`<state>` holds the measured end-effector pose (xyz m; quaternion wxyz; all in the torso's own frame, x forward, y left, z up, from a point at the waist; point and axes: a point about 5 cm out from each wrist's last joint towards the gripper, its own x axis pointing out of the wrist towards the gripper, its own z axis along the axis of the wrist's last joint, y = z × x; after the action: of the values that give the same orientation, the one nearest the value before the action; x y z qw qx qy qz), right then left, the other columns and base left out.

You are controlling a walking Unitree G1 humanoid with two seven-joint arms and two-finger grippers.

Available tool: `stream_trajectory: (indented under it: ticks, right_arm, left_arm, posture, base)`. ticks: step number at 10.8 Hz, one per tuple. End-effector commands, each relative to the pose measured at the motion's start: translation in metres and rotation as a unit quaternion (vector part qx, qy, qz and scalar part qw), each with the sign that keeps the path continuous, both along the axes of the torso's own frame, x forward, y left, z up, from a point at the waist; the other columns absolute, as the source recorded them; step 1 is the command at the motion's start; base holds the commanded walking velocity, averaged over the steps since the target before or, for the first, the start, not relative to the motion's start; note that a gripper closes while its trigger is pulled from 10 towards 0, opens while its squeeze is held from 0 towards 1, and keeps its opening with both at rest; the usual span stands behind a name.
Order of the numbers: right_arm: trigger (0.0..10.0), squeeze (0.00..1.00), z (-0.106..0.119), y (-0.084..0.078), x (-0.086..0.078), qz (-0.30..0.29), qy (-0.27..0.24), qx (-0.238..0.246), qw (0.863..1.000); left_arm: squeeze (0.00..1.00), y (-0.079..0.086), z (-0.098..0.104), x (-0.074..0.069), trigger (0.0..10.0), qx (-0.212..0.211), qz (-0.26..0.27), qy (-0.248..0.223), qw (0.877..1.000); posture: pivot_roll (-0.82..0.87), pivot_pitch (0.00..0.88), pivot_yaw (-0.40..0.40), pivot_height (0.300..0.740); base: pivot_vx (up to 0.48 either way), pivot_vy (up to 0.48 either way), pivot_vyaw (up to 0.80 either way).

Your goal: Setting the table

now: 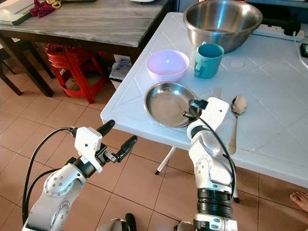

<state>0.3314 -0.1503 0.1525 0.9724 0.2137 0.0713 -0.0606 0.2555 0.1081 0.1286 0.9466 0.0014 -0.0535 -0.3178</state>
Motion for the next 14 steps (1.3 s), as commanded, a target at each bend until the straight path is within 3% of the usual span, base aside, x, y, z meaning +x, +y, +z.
stream_trajectory:
  ticks: [1,2,3,4,7,9,14]
  right_arm:
    - [0.0,0.00,-0.015,0.002,-0.006,-0.004,0.040,0.020,0.999]
    - [2.3,0.00,-0.013,0.005,-0.008,0.003,0.034,0.021,0.999]
    - [10.0,0.00,-0.007,0.008,-0.009,0.016,0.016,0.011,1.000]
    - [10.0,0.00,-0.001,0.011,-0.011,0.028,-0.012,0.008,0.999]
    - [10.0,0.00,0.004,0.011,-0.019,0.053,-0.067,-0.069,0.994]
    - [10.0,0.00,0.005,0.009,-0.022,0.053,-0.088,-0.066,0.992]
    - [10.0,0.00,0.001,0.009,-0.029,0.048,-0.110,-0.070,0.990]
  left_arm:
    - [0.00,0.004,0.002,0.000,10.0,0.000,0.009,-0.005,1.000]
    - [0.00,0.007,0.001,0.003,10.0,0.001,0.021,-0.005,1.000]
    - [0.00,0.012,0.001,0.009,10.0,0.000,0.047,-0.006,0.999]
    - [0.00,0.017,0.000,0.015,10.0,-0.006,0.066,-0.002,0.998]
    - [0.00,0.022,0.005,0.032,10.0,-0.030,0.115,-0.010,0.993]
    - [0.00,0.020,0.004,0.036,10.0,-0.035,0.120,-0.011,0.992]
    - [0.00,0.018,0.004,0.041,10.0,-0.039,0.123,-0.019,0.991]
  posture:
    - [-0.09,0.189,0.094,0.740]
    - [-0.09,0.184,0.093,0.740]
    - [-0.09,0.179,0.093,0.740]
    - [-0.09,0.164,0.094,0.740]
    - [-0.09,0.141,0.090,0.740]
    - [-0.09,0.122,0.087,0.740]
    - [-0.10,0.113,0.095,0.740]
  base:
    - [0.000,0.000,0.00]
    - [0.000,0.000,0.00]
    - [0.000,0.000,0.00]
    - [0.000,0.000,0.00]
    - [0.000,0.000,0.00]
    - [0.000,0.150,-0.30]
    - [0.000,0.339,-0.80]
